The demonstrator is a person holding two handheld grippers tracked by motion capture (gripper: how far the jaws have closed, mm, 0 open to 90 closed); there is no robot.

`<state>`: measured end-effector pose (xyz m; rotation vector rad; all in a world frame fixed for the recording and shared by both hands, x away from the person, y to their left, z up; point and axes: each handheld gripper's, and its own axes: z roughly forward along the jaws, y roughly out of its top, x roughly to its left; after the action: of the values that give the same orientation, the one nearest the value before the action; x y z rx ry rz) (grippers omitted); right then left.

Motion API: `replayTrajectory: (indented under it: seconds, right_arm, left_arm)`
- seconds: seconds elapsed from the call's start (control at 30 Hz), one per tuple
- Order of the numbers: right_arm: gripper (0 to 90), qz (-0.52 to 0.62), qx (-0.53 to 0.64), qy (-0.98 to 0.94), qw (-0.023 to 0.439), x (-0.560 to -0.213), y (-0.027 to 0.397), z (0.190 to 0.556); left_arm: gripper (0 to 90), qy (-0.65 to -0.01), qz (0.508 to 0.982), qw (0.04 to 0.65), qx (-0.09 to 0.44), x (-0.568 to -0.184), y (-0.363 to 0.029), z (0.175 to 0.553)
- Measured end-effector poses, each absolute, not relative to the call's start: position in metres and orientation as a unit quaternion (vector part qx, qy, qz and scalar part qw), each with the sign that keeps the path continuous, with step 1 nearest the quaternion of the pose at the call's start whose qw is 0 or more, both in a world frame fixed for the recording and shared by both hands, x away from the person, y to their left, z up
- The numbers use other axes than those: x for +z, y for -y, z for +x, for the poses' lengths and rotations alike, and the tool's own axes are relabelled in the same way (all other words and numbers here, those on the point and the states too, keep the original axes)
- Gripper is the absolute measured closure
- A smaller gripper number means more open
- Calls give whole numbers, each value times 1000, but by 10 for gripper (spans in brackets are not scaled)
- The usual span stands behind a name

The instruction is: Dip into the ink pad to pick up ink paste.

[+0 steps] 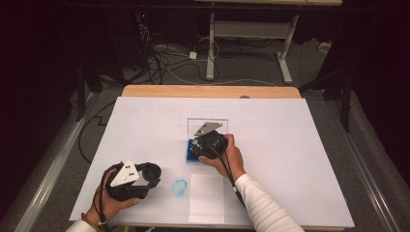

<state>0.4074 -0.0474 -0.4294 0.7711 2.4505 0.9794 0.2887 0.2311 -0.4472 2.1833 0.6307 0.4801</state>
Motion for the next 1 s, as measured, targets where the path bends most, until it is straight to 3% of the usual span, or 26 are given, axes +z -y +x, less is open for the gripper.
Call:
replayTrajectory:
  seconds: [1.0]
  right_arm:
    - [572, 282, 414, -837, 220, -373, 115, 394]
  left_arm:
    - [367, -257, 864, 375, 216, -446, -232, 290]
